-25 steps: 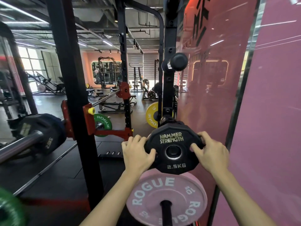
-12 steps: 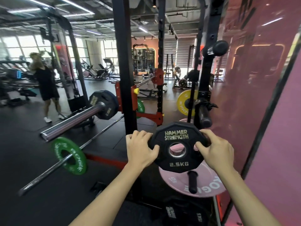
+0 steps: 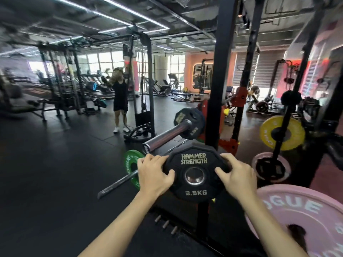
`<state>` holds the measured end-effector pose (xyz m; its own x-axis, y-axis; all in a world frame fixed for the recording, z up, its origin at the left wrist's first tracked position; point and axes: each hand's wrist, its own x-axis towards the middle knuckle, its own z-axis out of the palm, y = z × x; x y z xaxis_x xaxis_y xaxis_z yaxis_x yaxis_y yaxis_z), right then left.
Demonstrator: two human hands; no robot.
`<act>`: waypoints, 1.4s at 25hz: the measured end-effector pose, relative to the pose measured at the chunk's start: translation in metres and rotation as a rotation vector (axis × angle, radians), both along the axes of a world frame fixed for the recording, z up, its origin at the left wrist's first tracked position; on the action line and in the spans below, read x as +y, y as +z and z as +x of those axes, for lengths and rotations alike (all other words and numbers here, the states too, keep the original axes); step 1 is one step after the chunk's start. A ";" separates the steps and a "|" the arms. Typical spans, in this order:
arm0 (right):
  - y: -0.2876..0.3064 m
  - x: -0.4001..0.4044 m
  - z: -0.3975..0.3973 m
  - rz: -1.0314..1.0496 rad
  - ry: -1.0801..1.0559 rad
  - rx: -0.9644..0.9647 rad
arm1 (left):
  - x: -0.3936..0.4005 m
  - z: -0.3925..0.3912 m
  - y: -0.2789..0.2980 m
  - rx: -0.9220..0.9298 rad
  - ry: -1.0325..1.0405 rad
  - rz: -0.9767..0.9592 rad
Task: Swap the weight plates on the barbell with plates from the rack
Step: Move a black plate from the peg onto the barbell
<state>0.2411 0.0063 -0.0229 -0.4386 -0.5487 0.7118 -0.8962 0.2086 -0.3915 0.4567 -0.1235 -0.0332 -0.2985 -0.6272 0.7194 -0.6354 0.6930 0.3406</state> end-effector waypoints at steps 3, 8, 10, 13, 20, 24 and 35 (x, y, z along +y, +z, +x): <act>-0.001 -0.056 0.054 -0.011 0.052 -0.005 | -0.050 0.058 0.002 -0.003 0.052 0.003; 0.003 -0.121 0.104 -0.072 0.038 -0.021 | -0.117 0.102 0.011 -0.005 0.070 0.004; 0.006 -0.137 0.111 -0.072 0.022 -0.020 | -0.137 0.104 0.010 -0.013 0.061 0.017; 0.008 -0.158 0.110 -0.047 0.011 -0.033 | -0.162 0.096 0.006 -0.004 0.037 0.054; 0.015 -0.188 0.104 -0.087 0.023 0.063 | -0.198 0.080 0.000 0.083 0.014 0.099; 0.008 -0.196 0.111 -0.138 0.001 0.090 | -0.211 0.080 -0.001 0.092 -0.027 0.118; -0.020 -0.194 0.134 -0.272 -0.219 0.164 | -0.244 0.072 0.001 0.077 -0.258 0.023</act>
<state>0.3750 -0.1879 -0.0429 -0.3932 -0.2355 0.8888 -0.8970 0.3105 -0.3146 0.5288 -0.3678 -0.0318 -0.3954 -0.5542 0.7325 -0.4106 0.8200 0.3987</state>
